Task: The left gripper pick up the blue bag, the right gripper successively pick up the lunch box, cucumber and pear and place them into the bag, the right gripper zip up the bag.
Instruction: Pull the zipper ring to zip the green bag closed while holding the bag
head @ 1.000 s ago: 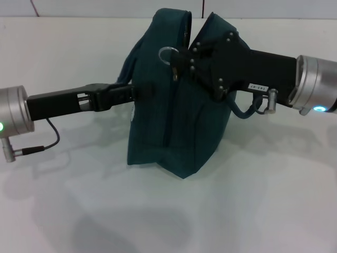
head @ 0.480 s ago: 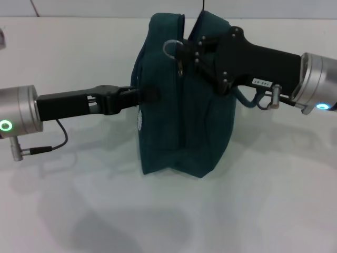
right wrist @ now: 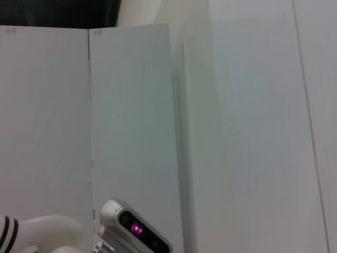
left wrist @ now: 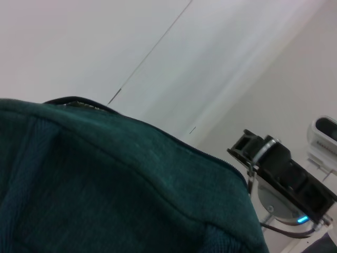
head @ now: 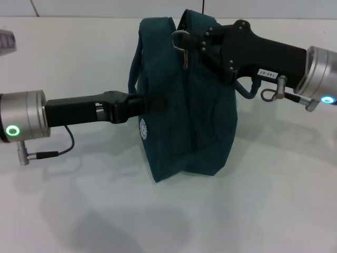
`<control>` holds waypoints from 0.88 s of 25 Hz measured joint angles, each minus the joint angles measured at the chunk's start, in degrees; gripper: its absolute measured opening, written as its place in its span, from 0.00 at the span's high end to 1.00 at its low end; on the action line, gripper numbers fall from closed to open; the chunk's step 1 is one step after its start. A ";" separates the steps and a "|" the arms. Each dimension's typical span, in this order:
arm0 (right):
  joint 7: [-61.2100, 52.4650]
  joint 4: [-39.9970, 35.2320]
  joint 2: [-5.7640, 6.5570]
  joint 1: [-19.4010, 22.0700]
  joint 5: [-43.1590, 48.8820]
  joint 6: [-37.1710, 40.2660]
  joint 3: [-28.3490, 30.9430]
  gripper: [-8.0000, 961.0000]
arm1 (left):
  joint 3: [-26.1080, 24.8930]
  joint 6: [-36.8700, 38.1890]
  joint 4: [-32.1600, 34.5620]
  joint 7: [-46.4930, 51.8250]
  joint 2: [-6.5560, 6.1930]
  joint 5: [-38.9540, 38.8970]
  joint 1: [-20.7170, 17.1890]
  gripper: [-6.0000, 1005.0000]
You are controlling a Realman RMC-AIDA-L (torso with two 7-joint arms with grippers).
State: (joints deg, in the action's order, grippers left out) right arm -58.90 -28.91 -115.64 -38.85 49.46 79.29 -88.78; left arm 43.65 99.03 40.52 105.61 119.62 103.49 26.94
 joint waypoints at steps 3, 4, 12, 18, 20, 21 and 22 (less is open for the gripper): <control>-0.31 0.00 0.04 -0.05 -0.01 -1.05 0.05 0.92 | 0.30 0.20 -0.03 -0.01 0.00 -0.01 -0.19 0.94; -0.59 0.00 0.05 -0.13 -0.01 -1.56 0.06 0.92 | 0.52 0.32 -0.06 -0.03 0.00 -0.14 -0.24 0.94; -4.37 0.15 0.15 -1.52 0.39 -4.71 0.10 0.92 | 1.44 1.84 -1.59 -1.88 -0.03 -1.41 -0.42 0.94; -5.04 0.54 0.30 -2.39 0.44 -5.26 0.12 0.92 | 1.43 1.99 -3.07 -2.91 -0.06 -1.34 -0.54 0.94; -5.06 0.64 0.31 -2.67 0.46 -5.85 0.35 0.92 | 1.55 2.05 -3.52 -3.32 -0.03 -1.30 -0.50 0.94; -5.06 0.68 0.33 -2.76 0.46 -6.25 0.49 0.92 | 1.85 2.12 -3.89 -3.57 -0.01 -1.28 -0.46 0.94; -5.06 0.70 0.35 -2.83 0.46 -6.70 0.64 0.92 | 2.22 2.18 -4.18 -3.76 -0.01 -1.30 -0.41 0.94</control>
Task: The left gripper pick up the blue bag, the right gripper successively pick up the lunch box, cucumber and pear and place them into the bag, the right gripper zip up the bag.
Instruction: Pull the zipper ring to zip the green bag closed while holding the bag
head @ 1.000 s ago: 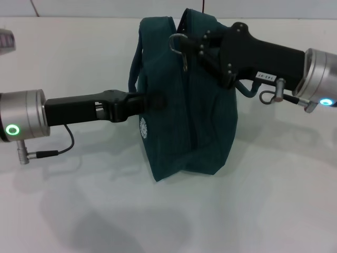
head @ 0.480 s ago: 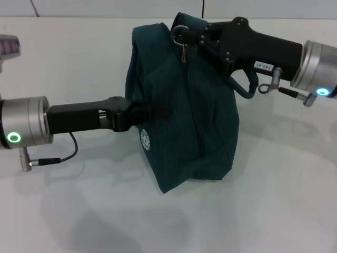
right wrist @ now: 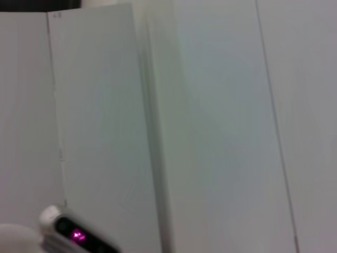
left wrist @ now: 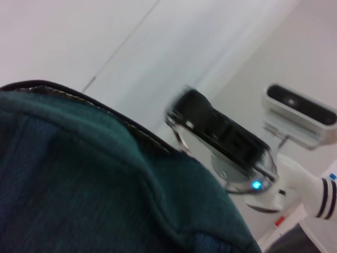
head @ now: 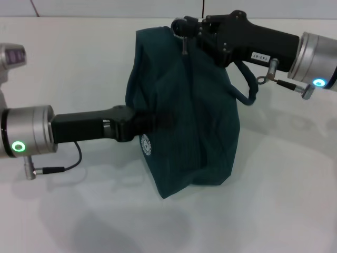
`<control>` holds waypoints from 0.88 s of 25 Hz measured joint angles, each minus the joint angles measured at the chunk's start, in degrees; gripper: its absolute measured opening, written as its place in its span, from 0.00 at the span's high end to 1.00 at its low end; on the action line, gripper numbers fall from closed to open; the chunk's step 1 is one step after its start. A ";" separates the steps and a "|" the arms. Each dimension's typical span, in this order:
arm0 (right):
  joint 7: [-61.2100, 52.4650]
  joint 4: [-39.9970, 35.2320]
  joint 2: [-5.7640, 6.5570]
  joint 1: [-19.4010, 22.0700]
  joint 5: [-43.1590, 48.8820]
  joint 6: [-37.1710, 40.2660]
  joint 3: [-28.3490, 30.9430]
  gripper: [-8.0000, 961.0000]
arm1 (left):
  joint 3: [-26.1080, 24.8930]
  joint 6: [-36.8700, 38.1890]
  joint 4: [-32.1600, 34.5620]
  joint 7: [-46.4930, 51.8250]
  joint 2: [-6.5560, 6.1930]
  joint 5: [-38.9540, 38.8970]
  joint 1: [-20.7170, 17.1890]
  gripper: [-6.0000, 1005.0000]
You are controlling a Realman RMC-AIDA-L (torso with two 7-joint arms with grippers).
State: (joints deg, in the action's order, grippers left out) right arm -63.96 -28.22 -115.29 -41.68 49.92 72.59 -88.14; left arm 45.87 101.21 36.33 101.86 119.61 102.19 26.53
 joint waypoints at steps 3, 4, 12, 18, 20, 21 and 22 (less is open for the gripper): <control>-0.02 0.01 0.11 -0.04 0.00 -0.88 0.07 0.92 | 0.57 0.09 -0.24 -0.24 -0.03 -0.10 0.00 0.94; -0.02 0.01 0.12 -0.06 0.00 -1.30 0.07 0.92 | 0.57 0.27 -0.24 -0.32 -0.03 -0.11 -0.04 0.94; 0.63 1.59 0.11 -1.04 0.00 -4.95 0.08 0.91 | 0.39 3.75 -0.29 -2.35 -0.15 -0.46 -0.45 0.94; 1.43 1.69 -0.13 -1.46 0.00 -9.46 0.07 0.91 | -0.24 4.61 0.00 -3.07 -0.46 -0.87 -1.98 0.94; 1.47 1.69 -0.23 -1.50 0.00 -11.27 0.07 0.91 | -0.93 4.61 0.09 -3.16 -0.55 -1.09 -2.62 0.94; 1.49 1.69 -0.28 -1.53 0.00 -12.18 0.07 0.91 | -1.48 4.59 0.17 -3.30 -0.64 -1.12 -2.98 0.94; 1.55 1.69 -0.37 -1.57 0.00 -13.25 0.08 0.91 | -2.16 4.54 0.20 -3.50 -0.70 -1.12 -3.32 0.94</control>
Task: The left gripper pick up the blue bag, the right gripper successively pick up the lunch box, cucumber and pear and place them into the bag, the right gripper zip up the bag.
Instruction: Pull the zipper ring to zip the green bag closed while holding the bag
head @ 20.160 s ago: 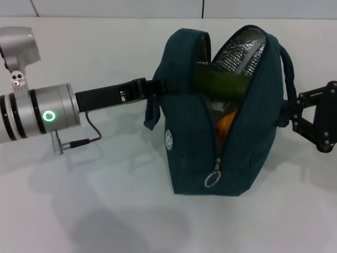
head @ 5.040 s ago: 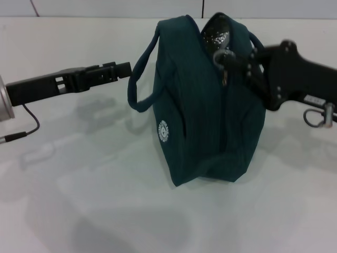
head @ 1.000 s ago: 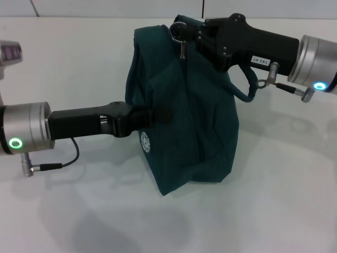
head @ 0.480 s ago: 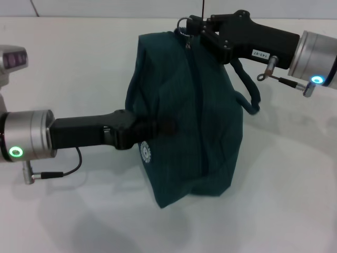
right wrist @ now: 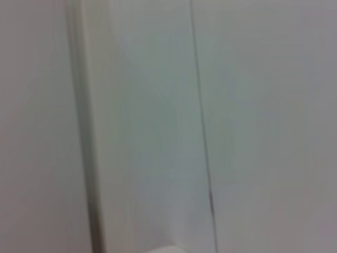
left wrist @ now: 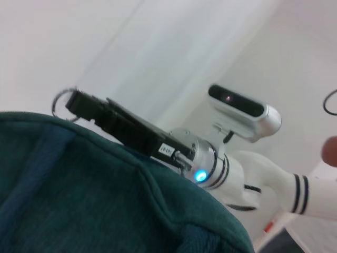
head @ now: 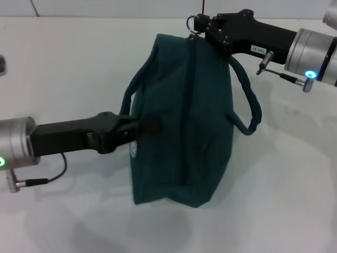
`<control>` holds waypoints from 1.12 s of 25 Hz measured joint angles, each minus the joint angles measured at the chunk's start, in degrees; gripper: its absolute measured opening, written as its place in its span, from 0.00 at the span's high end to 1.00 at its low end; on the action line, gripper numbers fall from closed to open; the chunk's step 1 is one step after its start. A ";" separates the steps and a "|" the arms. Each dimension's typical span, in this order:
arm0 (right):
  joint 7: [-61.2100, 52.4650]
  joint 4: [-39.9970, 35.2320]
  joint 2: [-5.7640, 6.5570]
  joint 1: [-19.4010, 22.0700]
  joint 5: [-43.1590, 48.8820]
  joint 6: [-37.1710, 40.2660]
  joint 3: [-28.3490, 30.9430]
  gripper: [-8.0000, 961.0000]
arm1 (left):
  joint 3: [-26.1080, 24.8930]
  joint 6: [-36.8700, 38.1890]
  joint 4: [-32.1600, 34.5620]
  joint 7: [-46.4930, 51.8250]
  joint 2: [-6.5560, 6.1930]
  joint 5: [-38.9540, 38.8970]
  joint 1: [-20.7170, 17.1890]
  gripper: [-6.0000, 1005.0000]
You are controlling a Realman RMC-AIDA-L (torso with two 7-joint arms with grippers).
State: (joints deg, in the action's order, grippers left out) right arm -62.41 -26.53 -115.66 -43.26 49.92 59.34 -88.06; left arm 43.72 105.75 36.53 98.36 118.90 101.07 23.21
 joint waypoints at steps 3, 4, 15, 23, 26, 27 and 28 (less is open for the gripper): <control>0.09 -0.02 -0.08 -0.03 0.00 -1.53 -0.03 0.91 | -2.45 -0.85 -0.19 -0.74 -0.17 0.12 -0.92 0.94; 0.09 -0.04 -0.07 -0.01 0.00 -1.60 -0.05 0.91 | -3.29 -1.58 -0.26 -0.94 -0.24 0.23 -1.31 0.94; 0.05 -7.45 -0.01 6.58 -0.02 0.47 -0.02 0.90 | -5.11 -14.53 -0.29 -1.56 -0.59 0.54 -3.53 0.94; 0.56 -10.81 0.18 9.74 -0.22 0.42 0.07 0.90 | -5.42 -17.41 0.11 -2.59 -1.09 0.15 -3.54 0.72; 1.69 -12.63 0.12 11.41 -0.28 0.13 0.40 0.90 | -7.65 -16.82 0.22 -2.62 -1.27 -0.25 -3.25 0.66; 1.80 -12.70 0.12 11.59 -0.30 0.18 0.62 0.90 | -7.98 -16.49 0.39 -2.65 -1.26 -0.35 -3.18 0.64; 1.90 -12.74 0.14 11.71 -0.32 0.26 0.84 0.90 | -8.46 -15.92 0.79 -2.68 -1.26 -0.70 -3.01 0.62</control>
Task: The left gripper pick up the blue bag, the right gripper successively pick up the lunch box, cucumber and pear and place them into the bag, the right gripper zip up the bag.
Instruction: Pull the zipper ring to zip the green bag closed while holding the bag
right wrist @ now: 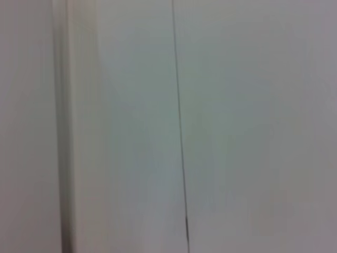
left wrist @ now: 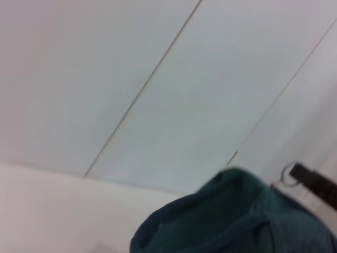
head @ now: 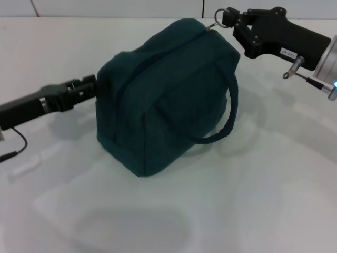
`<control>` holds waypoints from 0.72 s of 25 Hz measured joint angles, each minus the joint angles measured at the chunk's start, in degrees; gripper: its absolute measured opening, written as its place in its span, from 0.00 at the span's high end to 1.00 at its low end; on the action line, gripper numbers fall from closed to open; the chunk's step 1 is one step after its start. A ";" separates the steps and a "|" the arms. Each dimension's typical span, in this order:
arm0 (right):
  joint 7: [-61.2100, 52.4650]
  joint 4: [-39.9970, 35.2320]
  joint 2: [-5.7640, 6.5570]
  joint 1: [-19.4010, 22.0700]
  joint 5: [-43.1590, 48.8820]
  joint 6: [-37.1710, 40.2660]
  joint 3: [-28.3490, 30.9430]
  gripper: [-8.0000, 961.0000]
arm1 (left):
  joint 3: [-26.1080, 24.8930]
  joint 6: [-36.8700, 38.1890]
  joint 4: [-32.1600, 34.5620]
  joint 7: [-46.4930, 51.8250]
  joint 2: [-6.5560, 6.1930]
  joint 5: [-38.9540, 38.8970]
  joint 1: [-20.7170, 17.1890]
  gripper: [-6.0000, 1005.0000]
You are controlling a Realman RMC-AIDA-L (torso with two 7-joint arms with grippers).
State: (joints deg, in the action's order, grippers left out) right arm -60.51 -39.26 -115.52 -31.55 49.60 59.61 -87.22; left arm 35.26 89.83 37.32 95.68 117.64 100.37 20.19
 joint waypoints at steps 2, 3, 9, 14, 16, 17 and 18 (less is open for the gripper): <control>0.01 0.08 0.04 0.07 -0.02 0.11 0.35 0.90 | -0.27 1.18 1.03 0.12 0.00 -1.33 0.16 0.58; 0.02 0.18 0.06 0.09 -0.02 0.13 0.46 0.90 | -0.30 1.73 1.42 0.22 -0.04 -2.16 0.24 0.56; 0.05 0.53 0.14 0.15 0.22 0.24 0.67 0.90 | -0.29 5.63 2.82 1.72 -1.49 -9.51 1.19 0.34; 0.05 0.73 0.17 0.18 0.29 0.26 0.67 0.89 | 0.17 7.57 9.33 8.46 -2.06 -10.07 4.16 0.16; 0.06 0.76 0.19 0.18 0.30 0.33 0.66 0.89 | 0.22 7.61 12.38 13.01 -2.73 -7.68 6.63 0.13; 0.15 0.77 0.19 0.18 0.31 0.39 0.65 0.89 | 0.23 7.60 13.67 15.09 -3.33 -6.07 8.26 0.13; 0.27 0.77 0.20 0.18 0.32 0.41 0.65 0.89 | 0.34 7.60 14.69 17.07 -3.88 -4.01 9.79 0.13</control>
State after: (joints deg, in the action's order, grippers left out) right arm -60.24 -38.49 -115.32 -31.37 49.91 60.01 -86.57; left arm 35.61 97.43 52.01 112.75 113.75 96.36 29.99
